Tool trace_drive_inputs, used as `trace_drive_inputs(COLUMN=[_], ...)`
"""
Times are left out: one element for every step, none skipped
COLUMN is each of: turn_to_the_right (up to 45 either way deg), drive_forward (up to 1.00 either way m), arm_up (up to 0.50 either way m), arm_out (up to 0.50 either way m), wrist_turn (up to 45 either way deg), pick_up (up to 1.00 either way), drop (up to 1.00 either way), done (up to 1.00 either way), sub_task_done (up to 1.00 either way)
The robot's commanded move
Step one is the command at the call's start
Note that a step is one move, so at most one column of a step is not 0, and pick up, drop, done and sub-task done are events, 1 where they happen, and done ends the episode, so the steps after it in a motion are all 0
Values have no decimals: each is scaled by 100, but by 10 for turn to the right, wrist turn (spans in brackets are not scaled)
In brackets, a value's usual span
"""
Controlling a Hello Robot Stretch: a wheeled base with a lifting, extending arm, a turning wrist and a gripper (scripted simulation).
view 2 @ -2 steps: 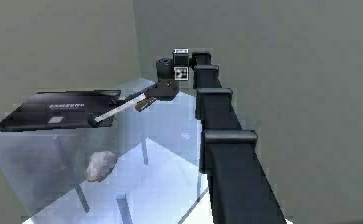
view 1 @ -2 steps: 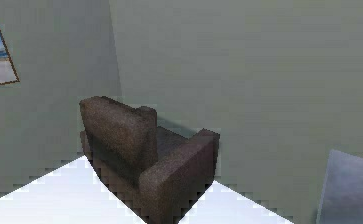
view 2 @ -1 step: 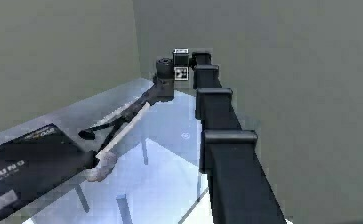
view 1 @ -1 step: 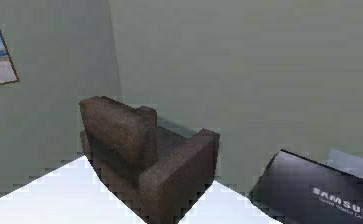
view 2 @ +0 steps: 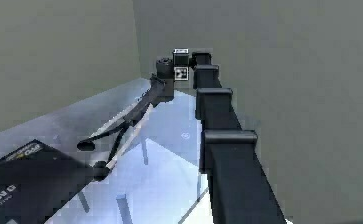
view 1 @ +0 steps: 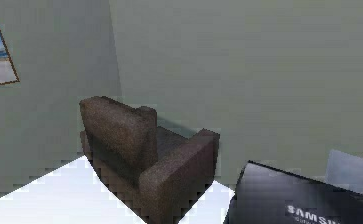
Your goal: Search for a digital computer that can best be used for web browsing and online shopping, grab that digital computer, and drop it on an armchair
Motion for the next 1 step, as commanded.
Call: trace_drive_inputs(turn_to_the_right=[0], drive_forward=[0], arm_up=[0], arm_out=[-34], wrist_turn=[0], pick_up=[0], drop=[0], done=[0], sub_task_done=[0])
